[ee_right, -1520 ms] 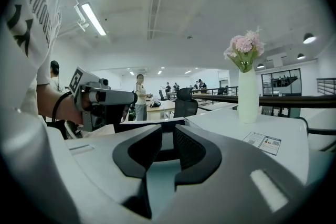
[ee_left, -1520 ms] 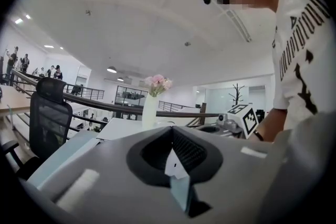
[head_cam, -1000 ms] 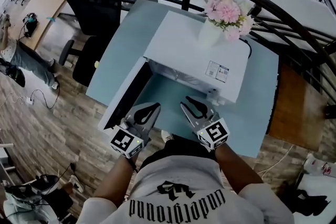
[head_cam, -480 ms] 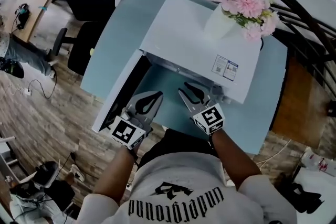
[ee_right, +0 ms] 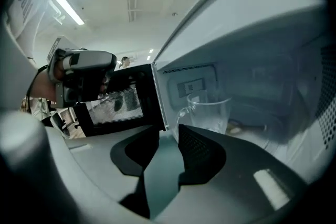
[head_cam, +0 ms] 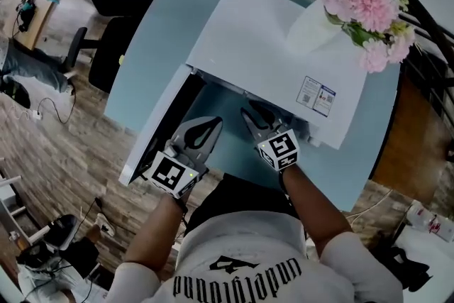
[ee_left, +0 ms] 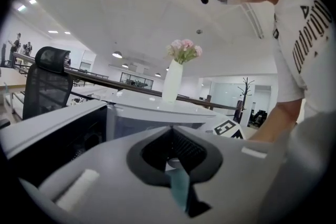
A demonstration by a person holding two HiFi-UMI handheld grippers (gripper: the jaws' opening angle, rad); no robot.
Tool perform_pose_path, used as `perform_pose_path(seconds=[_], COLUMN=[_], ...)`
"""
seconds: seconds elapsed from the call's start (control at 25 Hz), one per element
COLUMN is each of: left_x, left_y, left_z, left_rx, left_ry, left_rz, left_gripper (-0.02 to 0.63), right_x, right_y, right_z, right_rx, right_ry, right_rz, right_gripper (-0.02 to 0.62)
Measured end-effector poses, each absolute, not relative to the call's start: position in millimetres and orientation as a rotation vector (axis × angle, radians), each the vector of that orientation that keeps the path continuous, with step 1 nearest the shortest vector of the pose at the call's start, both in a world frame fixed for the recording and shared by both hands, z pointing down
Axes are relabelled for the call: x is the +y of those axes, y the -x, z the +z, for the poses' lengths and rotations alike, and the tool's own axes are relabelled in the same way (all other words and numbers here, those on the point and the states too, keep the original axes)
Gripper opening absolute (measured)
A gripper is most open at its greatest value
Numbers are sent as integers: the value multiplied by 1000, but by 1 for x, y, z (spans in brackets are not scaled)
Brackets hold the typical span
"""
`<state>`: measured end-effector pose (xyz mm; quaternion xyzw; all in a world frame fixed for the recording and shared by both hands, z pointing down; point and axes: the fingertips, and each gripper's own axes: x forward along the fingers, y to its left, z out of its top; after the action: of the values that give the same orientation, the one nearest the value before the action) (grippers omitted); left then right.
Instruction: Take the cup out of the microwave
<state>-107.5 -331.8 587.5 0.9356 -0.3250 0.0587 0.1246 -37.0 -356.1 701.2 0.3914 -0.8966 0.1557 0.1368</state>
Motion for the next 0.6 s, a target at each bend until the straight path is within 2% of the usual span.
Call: perform_pose_path(seconds=[0.6], left_x=[-332], left_y=[110], left_z=[622], left_rx=[-976], left_ry=[-2644], left_rz=[211], left_gripper=[51], right_x=[-396], right_y=[58], right_z=[728], right_rx=[-2625], right_ry=[-1119], right_rz=[409], right_gripper=[92])
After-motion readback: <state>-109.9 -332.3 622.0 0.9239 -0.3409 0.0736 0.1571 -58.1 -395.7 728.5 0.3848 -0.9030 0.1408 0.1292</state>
